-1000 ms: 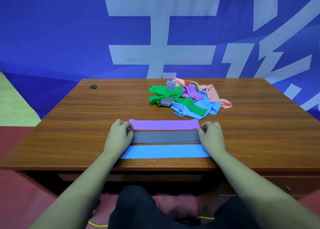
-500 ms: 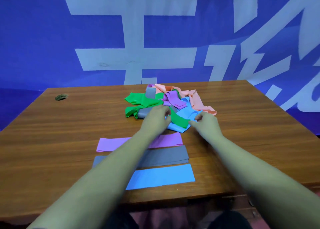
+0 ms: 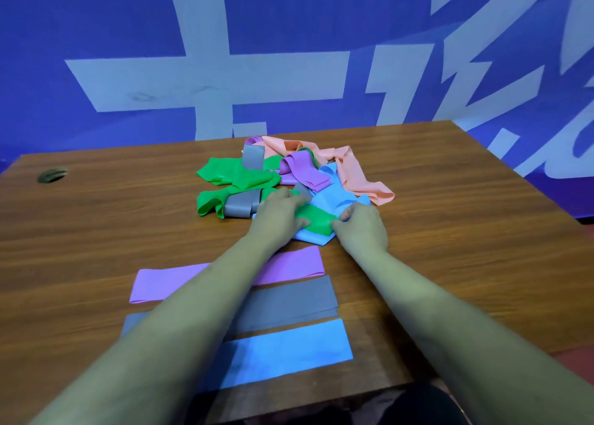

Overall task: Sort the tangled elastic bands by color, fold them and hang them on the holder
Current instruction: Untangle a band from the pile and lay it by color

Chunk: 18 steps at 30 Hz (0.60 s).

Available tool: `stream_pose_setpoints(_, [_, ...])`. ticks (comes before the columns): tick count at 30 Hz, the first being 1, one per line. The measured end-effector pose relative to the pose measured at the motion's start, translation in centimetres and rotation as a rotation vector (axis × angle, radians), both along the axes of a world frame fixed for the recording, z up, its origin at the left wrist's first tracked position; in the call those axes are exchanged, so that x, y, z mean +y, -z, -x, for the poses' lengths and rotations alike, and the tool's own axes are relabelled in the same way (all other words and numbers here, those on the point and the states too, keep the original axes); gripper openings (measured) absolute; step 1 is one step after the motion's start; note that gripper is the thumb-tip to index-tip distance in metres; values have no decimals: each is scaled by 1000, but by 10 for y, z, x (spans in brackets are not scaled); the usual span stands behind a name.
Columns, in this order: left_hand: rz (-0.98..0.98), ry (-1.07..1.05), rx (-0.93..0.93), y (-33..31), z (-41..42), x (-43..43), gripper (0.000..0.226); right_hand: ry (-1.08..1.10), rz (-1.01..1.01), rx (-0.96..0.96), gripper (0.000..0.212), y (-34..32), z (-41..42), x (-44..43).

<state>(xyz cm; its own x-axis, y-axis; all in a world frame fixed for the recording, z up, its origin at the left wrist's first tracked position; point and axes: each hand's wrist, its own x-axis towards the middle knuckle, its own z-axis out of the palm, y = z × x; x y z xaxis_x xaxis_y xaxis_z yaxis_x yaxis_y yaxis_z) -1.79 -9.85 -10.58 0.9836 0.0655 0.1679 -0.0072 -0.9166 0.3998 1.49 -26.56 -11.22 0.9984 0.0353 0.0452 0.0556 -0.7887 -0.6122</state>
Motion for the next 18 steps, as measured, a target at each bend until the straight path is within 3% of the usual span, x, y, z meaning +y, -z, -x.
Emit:
stream_pose_setpoints(4, [-29,19,15,-3,1,-4,37,-55,-137,-43,15,-5,3,-6])
stream_pose_setpoints(9, [134,15,-205,-25,9,-3,21,-264,-409,-182,12,-50,19,-8])
stream_pose_setpoints(16, [673,191,-232,-100,45,8,41,-466,-602,-239,13,-151,46,9])
stream_pose_setpoints(18, [703,229,-248,-120,58,9,32,-481,-636,-268,9,-174,55,9])
